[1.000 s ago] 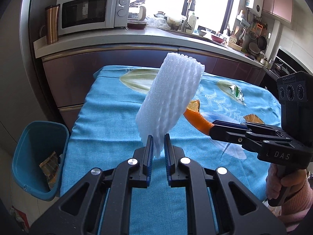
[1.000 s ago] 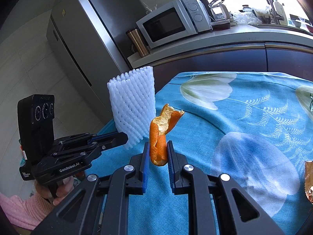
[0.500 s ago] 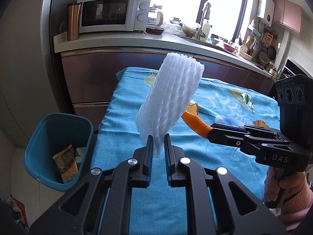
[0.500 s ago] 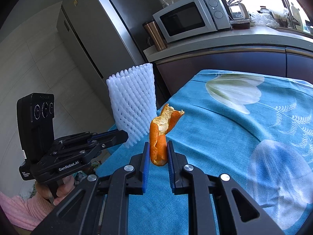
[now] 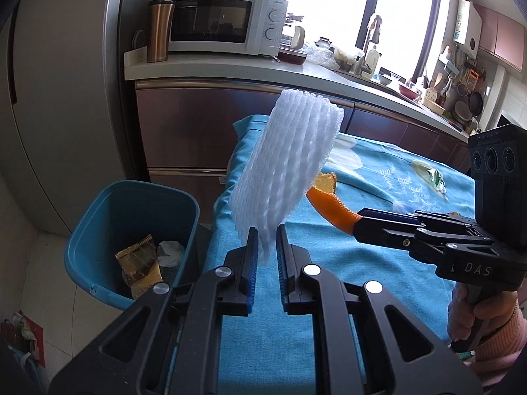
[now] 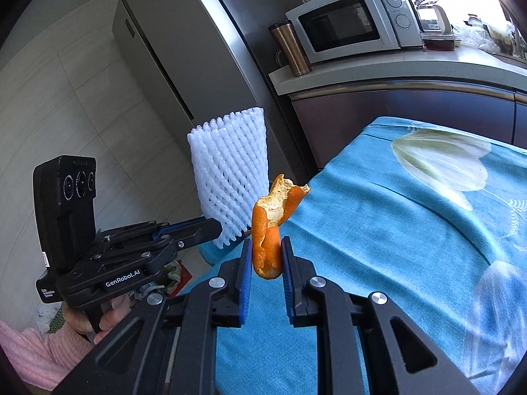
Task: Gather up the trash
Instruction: 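Carry the foam net and orange peel with both tools over the teal bin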
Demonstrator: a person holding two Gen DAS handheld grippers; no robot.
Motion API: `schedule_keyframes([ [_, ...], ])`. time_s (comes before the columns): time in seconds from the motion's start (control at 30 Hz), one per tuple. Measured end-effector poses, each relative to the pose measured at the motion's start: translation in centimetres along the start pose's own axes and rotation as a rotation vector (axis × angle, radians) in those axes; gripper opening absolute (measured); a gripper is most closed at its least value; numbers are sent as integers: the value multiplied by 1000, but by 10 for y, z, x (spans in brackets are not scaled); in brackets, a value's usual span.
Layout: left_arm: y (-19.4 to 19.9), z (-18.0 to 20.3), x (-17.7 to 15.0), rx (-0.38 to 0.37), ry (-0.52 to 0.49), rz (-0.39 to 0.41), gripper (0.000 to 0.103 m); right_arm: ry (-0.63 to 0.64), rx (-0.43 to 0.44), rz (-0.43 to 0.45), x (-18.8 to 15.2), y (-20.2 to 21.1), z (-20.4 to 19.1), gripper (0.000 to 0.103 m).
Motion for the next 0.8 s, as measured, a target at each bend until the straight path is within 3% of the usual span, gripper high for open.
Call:
schedule_keyframes([
  [0.8, 4, -94, 7, 160, 105, 6, 12, 76, 120, -100, 19, -72, -53, 16],
])
Point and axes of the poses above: each gripper's, at about its wrist camera, not at the fingertips, and y roughly against the way its jaws point, z to its right, x to its top, the point moved 7 cm from there along -y, roughly the way its jaws point, and after that the axes turned 5 degrees about y, right-handed, at the moved point
